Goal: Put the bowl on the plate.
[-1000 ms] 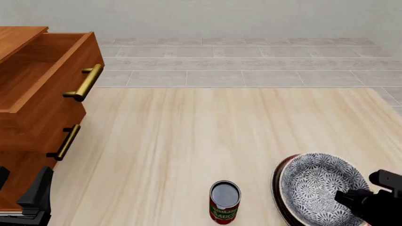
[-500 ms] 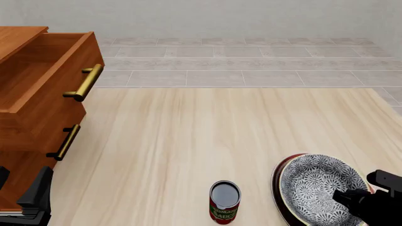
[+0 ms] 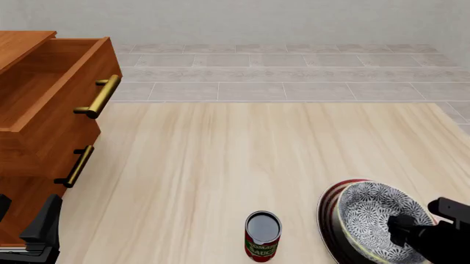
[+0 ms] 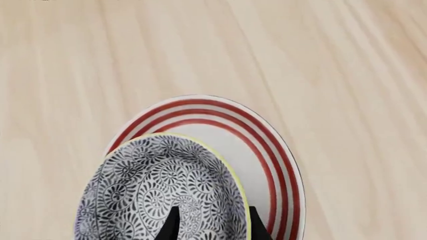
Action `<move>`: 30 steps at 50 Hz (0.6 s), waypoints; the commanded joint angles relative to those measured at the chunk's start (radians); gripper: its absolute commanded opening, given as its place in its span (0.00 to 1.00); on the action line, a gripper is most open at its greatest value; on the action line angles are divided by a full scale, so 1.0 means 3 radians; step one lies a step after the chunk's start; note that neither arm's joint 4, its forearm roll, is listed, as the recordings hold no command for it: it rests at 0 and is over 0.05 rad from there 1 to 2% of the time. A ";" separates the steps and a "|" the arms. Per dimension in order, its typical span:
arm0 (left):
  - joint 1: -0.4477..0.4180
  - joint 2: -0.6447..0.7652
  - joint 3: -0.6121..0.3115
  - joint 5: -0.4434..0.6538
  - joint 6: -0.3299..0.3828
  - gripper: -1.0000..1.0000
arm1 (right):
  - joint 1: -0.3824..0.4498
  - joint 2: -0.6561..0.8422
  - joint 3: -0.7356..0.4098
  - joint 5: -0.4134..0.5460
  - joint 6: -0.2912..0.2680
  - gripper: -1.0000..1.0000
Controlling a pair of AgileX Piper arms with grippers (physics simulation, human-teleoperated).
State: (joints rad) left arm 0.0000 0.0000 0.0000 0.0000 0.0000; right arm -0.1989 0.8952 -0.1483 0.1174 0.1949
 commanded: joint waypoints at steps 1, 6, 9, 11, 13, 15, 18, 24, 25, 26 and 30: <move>0.0000 0.0000 0.0000 0.0000 0.0000 1.00 | 0.0010 -0.0033 -0.0066 0.0079 -0.0031 1.00; 0.0000 0.0000 0.0000 0.0000 0.0000 1.00 | -0.0005 -0.0103 -0.0120 0.0179 -0.0060 1.00; 0.0000 0.0000 0.0000 0.0000 0.0000 1.00 | -0.0021 -0.0140 -0.0173 0.0245 -0.0094 1.00; 0.0000 0.0000 0.0000 0.0000 0.0000 1.00 | -0.0041 -0.0159 -0.0221 0.0293 -0.0116 1.00; 0.0000 0.0000 0.0000 0.0000 0.0000 1.00 | -0.0040 -0.0181 -0.0250 0.0334 -0.0130 1.00; 0.0000 0.0000 0.0000 0.0000 0.0000 1.00 | -0.0053 -0.0190 -0.0276 0.0362 -0.0150 1.00; 0.0000 0.0000 0.0000 0.0000 0.0000 1.00 | -0.0062 -0.0234 -0.0295 0.0412 -0.0159 1.00; 0.0000 0.0000 0.0000 0.0000 0.0000 1.00 | -0.0122 -0.0239 -0.0389 0.0477 -0.0220 1.00; 0.0000 0.0000 0.0000 0.0000 0.0000 1.00 | -0.0145 -0.0254 -0.0414 0.0500 -0.0251 1.00; 0.0000 0.0000 0.0000 0.0000 0.0000 1.00 | -0.0167 -0.0268 -0.0430 0.0513 -0.0266 1.00; 0.0000 0.0000 0.0000 0.0000 0.0000 1.00 | -0.0177 -0.0334 -0.0483 0.0595 -0.0323 1.00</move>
State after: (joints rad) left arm 0.0000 0.0000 0.0000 0.0000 0.0000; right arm -0.2326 0.8253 -0.2531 0.2489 0.1319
